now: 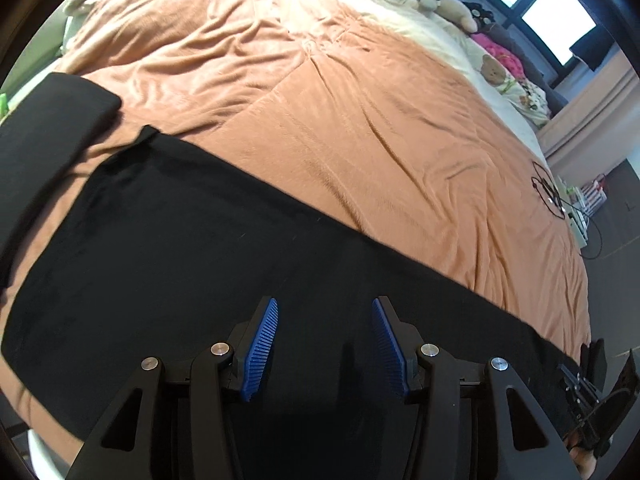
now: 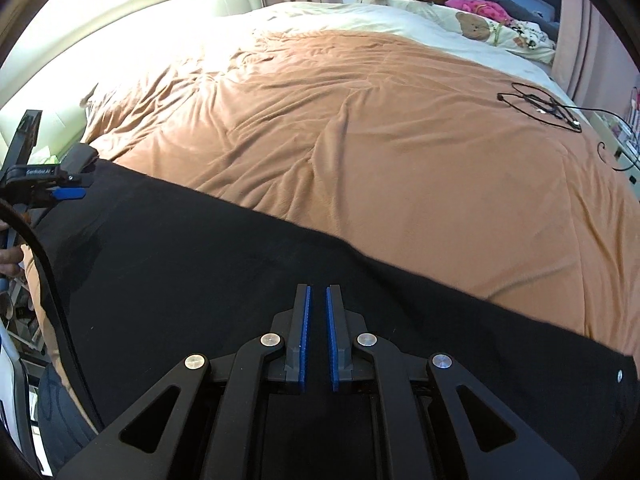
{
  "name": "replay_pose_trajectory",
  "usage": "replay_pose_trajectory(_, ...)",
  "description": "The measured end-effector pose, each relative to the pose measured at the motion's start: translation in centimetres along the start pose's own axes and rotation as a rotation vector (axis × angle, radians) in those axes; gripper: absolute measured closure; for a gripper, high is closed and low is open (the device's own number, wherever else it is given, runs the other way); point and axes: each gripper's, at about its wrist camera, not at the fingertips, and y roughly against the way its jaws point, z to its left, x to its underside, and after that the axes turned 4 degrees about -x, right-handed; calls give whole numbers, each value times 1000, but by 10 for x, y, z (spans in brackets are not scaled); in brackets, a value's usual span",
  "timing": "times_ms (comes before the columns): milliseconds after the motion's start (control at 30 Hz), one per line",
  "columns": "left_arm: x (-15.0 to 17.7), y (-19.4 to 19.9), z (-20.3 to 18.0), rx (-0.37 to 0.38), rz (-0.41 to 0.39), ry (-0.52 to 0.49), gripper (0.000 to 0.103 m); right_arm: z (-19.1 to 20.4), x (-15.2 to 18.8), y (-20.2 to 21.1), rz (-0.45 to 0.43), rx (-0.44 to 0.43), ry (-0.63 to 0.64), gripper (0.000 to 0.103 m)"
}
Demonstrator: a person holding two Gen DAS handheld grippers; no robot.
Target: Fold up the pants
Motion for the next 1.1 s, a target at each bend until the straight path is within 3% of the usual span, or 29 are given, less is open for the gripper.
replay_pose_trajectory(267,38,32,32,34,-70,30,51,20,25,17,10,-68,-73,98)
replay_pose_trajectory(500,61,50,69,39,-108,77,51,27,44,27,-23,-74,-124,98)
replay_pose_trajectory(900,108,52,140,42,-96,238,51,38,60,25,-33,-102,-202,98)
replay_pose_trajectory(1100,122,53,170,61,-91,313,51,47,63,15,12,-86,-191,98)
